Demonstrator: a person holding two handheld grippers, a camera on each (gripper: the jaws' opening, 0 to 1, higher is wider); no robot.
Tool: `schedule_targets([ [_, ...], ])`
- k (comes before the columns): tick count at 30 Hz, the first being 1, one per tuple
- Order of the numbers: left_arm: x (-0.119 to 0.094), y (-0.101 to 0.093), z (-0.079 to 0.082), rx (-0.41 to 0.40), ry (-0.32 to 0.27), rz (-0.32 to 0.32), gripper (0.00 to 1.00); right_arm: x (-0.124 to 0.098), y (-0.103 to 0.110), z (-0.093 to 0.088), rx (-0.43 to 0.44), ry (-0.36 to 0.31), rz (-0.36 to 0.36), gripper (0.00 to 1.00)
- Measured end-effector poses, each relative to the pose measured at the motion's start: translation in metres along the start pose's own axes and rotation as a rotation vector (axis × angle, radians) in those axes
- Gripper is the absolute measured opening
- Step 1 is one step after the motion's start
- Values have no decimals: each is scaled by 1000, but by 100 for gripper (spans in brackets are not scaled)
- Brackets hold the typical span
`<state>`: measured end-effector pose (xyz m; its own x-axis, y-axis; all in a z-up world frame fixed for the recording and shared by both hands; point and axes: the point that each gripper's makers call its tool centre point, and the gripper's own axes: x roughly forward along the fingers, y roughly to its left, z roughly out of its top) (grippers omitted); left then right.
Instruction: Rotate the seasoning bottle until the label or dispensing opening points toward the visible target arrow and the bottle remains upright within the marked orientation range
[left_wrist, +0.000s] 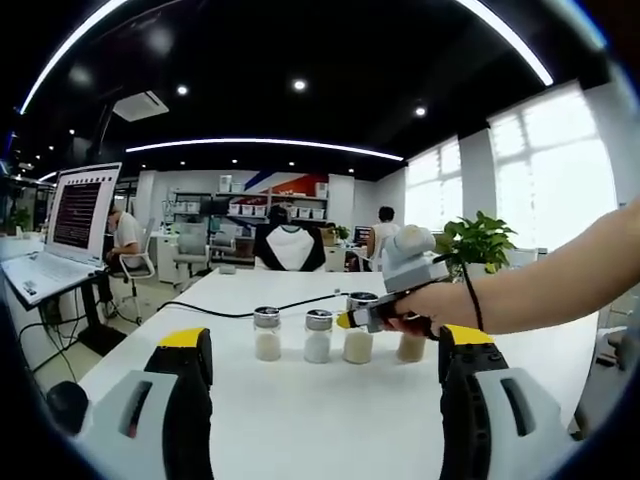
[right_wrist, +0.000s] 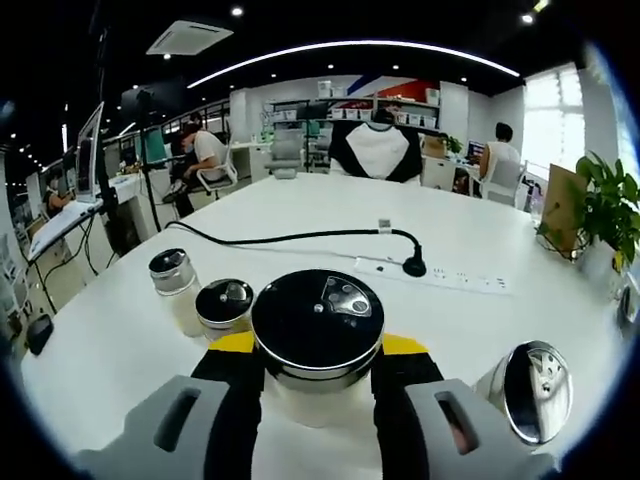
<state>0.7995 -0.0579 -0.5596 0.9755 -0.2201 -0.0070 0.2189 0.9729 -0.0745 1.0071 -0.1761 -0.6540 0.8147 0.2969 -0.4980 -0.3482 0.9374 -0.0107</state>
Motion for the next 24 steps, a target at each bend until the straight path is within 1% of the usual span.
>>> schedule_targets([
  [6,0,5,0,-1,1,12,99,-1,1,-1,-8,1,13,41],
  [11,-1,7,-2,-4,6,24,99,-4,1,-3,-4,16,-1,41],
  [17,-2,6,-2,-3,3,18,99,-9,4,-5,-25,28,21,40],
  [18,-2,6,-2,-2,5,18,99,-9,6,-8,-29,42,34,40],
  [20,-1,5,-2,0,6,13,99,-10,7,-9,-25,42,48,40],
  [22,0,3,-3,3,8,10,99,-14,9,-12,-43,48,57,40],
  [24,0,2,-5,0,13,8,99,-17,10,-15,-43,52,65,40],
])
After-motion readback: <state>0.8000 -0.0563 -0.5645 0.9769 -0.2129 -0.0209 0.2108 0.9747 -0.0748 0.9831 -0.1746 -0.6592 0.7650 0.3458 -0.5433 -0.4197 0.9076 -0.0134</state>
